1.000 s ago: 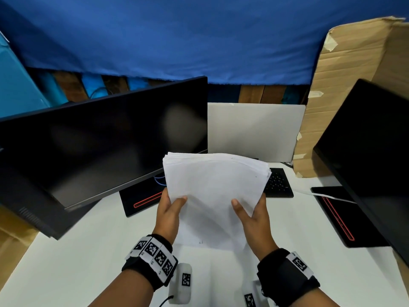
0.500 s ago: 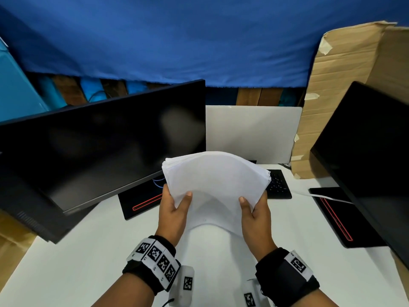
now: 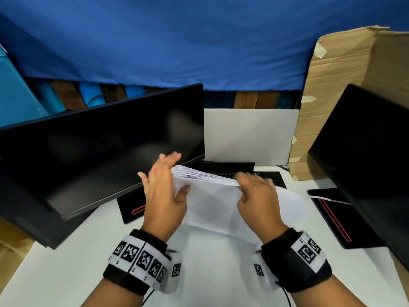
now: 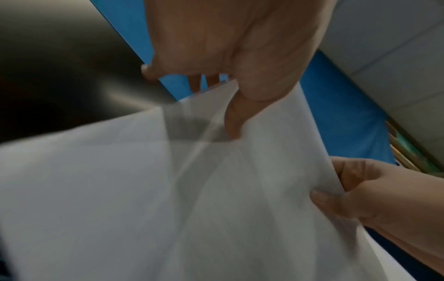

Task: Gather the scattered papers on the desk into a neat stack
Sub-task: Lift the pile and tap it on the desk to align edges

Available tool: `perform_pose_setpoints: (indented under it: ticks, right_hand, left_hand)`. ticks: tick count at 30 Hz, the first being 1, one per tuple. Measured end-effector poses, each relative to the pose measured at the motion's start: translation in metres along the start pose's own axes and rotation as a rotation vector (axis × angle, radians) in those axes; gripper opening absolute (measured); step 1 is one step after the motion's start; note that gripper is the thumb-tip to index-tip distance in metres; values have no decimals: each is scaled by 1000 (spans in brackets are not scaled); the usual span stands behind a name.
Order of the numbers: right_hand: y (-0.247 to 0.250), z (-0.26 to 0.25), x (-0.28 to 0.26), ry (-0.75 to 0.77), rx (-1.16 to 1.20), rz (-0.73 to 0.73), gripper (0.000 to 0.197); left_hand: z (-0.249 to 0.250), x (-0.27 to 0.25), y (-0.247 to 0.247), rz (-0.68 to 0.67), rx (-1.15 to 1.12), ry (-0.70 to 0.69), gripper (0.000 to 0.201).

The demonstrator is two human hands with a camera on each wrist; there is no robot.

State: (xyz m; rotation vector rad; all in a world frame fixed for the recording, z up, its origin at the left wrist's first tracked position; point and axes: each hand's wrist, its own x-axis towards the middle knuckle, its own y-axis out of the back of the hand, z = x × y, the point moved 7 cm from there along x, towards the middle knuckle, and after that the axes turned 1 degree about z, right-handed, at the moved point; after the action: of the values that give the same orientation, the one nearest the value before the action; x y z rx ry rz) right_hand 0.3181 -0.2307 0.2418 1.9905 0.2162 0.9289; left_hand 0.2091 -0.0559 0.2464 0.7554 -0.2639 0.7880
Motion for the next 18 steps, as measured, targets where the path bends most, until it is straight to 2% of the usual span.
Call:
perform_pose_setpoints:
  ticks: [2,3,6,8,10,11,12,13,14,16,18]
  right_hand:
    - [5,-8,4,30,-75,-10,35]
    - [5,-9,4,33,-79,-27,32]
    - [7,4,-3,58,-93,-15,3]
    - [11,33,-9,-50,-134,0,21]
    - [18,73,-20,-247,-109,52,45]
    - [21,92,-27,-362,-22,73,63]
    - [19,111,-35,-470,164,84,81]
    - [12,122,-43,-558,405,64,94]
    - [0,127,-50,-622,642,12,97]
    - [-29,128,-62,-699,947,-119,77]
    - [-49,128,-73,-763,989,-114,47]
  left_hand:
    - [-17,1,-5,-85,-257,135,27]
    - [-26,-1,-7,-97,-363,183,19]
    - [-54,-12,-8,-49,-507,302,32]
    - [-71,-20,-7,-24,-533,355,35]
    - [-87,-27,-5,-22,-588,407,33]
    - [-94,-29,-4,-19,-625,436,32]
    - [-101,-31,-3,-20,-655,461,32]
    - [-106,-34,-2,-20,-670,481,31]
    - [-110,-35,-3,-24,-679,494,30]
    - [-115,-39,-10,-60,-683,520,28]
    - [-117,-43,-20,-111,-684,547,33]
